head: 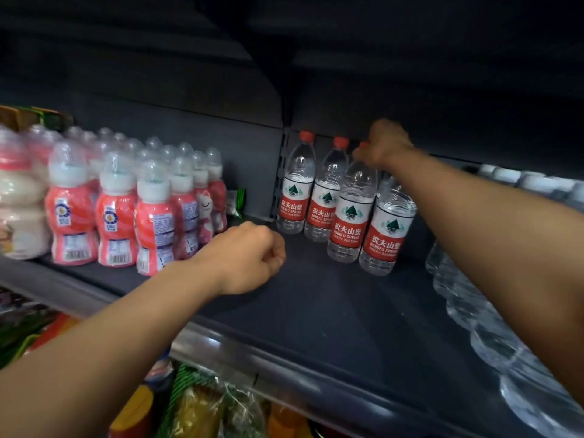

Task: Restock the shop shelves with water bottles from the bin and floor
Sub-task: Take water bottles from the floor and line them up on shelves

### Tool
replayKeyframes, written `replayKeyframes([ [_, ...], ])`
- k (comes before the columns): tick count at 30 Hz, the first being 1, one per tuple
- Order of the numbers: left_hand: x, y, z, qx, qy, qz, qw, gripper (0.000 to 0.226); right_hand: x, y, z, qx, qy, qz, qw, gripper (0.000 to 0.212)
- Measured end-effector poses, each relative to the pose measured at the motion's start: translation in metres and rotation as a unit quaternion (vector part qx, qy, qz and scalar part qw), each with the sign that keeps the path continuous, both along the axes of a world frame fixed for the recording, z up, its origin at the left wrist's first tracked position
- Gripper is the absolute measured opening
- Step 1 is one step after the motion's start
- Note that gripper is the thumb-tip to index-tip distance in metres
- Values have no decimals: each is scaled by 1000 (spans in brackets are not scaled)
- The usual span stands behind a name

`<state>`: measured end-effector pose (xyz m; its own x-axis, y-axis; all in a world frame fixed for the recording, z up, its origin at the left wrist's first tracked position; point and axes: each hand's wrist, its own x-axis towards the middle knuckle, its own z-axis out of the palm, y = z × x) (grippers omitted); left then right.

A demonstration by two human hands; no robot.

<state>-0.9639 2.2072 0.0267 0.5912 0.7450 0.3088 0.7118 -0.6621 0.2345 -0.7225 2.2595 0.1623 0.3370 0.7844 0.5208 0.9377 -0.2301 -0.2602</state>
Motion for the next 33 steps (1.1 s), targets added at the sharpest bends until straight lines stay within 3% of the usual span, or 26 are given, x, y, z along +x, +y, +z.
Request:
replayKeyframes([
  [13,-4,-17,9,-2,14,7,1000,10,-5,-21,-7,20,4,16,1000,52],
  [20,-18,-63,33,1,20,26,999,14,-36,-72,-13,30,-13,80,996,37],
  [33,-64,-189,10,-40,52,35,997,9,-132,-231,-121,-32,17,243,969,28],
])
